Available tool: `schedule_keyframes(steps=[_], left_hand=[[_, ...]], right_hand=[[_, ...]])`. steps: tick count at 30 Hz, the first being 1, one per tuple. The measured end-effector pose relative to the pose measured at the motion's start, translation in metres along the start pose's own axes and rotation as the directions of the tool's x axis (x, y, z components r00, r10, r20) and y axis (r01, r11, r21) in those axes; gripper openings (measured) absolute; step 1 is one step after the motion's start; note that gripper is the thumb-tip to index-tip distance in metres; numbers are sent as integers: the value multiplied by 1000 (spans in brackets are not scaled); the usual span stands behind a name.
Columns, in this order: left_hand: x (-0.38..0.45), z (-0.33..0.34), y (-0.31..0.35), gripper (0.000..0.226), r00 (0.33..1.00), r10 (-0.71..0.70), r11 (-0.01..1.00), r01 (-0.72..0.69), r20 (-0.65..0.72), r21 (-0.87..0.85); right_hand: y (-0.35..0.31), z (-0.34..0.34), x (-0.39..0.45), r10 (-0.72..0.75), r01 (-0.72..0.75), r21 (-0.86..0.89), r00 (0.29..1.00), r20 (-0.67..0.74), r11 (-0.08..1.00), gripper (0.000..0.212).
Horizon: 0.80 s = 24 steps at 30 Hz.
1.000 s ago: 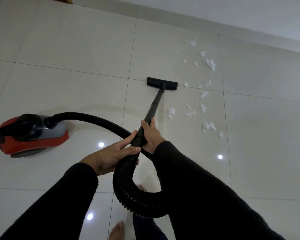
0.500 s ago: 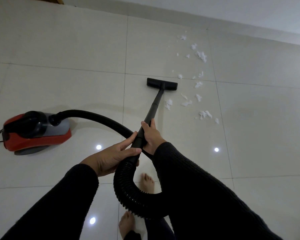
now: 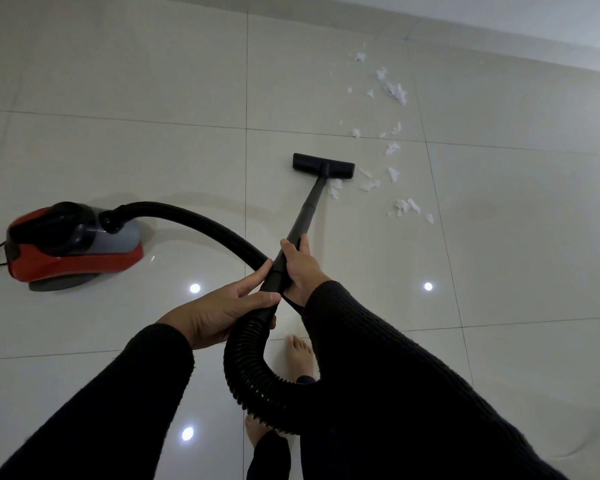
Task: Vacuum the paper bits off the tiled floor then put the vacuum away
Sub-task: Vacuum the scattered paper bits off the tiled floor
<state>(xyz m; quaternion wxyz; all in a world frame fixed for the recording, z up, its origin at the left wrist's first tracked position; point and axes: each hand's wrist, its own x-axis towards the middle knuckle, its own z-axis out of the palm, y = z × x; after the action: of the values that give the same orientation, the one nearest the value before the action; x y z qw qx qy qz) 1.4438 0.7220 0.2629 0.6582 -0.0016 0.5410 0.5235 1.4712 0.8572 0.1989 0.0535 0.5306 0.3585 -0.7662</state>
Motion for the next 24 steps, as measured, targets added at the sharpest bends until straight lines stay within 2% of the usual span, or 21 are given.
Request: schedule_keyframes(steps=[10,24], left_hand=[[-20,10,-27,76,1000,4,1000,-4,8,9],[-44,37,-88,70,1000,4,1000,-3,-30,21]], right_hand=[[25,-10,-21,-8,8,-6,1000,-1,1000,63],[82,-43,-49,25,-24,-20,999,25,1000,59]])
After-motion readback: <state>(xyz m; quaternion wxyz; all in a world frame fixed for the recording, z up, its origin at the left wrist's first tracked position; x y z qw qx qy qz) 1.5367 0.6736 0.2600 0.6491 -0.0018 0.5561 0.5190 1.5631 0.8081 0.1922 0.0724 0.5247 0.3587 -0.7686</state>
